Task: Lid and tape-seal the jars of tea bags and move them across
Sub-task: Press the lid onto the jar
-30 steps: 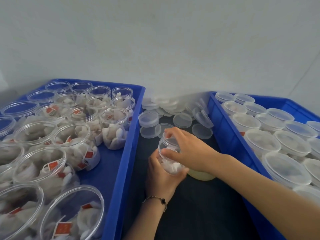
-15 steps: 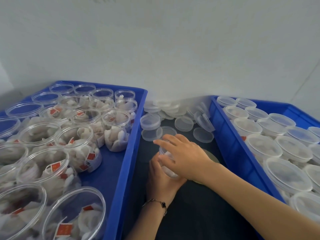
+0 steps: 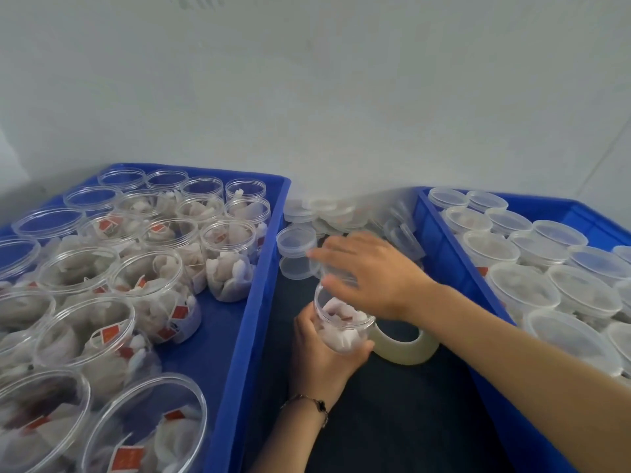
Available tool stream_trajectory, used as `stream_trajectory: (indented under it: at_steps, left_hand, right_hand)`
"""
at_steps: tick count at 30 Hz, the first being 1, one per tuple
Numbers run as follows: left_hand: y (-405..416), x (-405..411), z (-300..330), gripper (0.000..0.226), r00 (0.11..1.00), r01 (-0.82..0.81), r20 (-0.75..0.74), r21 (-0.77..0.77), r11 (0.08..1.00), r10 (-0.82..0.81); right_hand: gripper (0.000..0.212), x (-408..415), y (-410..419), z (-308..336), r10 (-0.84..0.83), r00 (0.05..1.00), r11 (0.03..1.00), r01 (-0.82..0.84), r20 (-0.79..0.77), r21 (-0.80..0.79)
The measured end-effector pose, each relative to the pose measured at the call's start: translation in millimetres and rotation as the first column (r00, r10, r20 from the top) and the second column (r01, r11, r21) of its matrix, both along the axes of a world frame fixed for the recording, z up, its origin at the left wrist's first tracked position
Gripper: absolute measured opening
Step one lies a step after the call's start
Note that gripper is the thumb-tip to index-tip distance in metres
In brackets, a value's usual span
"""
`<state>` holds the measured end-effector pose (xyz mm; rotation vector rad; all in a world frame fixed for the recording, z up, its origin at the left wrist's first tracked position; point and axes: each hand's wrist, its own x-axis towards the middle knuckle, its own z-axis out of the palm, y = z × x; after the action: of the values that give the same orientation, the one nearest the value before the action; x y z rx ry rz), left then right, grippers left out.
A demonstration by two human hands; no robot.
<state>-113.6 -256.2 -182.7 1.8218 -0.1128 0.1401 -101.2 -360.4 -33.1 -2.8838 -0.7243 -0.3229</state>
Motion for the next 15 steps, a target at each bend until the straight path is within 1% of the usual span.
stream_trajectory:
  at_steps: [1,3,6,10,15]
  left_hand:
    - [1,-1,0,0.082,1.000,-0.001,-0.001,0.008,1.000,0.001]
    - [3,-2,0,0.082,1.000,0.002,-0.009,0.018,1.000,-0.002]
    - [5,-2,-3,0.094,1.000,0.014,-0.022,0.039,0.999,-0.013]
    - [5,1,-11,0.103,1.000,-0.007,-0.012,0.092,0.996,0.008]
    - [5,2,-15,0.106,1.000,-0.015,0.020,0.116,0.993,0.013]
  right_hand:
    - [0.045,-3,1,-10,0.004,0.998,0.999,-0.007,-0.065,-0.052]
    - [0.047,-8,1,-26,-0.012,0.993,0.998,0.005,-0.120,-0.055]
    - [0.047,-8,3,-34,-0.034,0.995,0.998,0.029,-0.092,-0.056]
    - [0.047,-11,9,-45,-0.044,0.998,0.991,0.038,-0.044,-0.128]
    - [0.042,-14,12,-51,-0.058,0.998,0.995,0.059,0.008,-0.082]
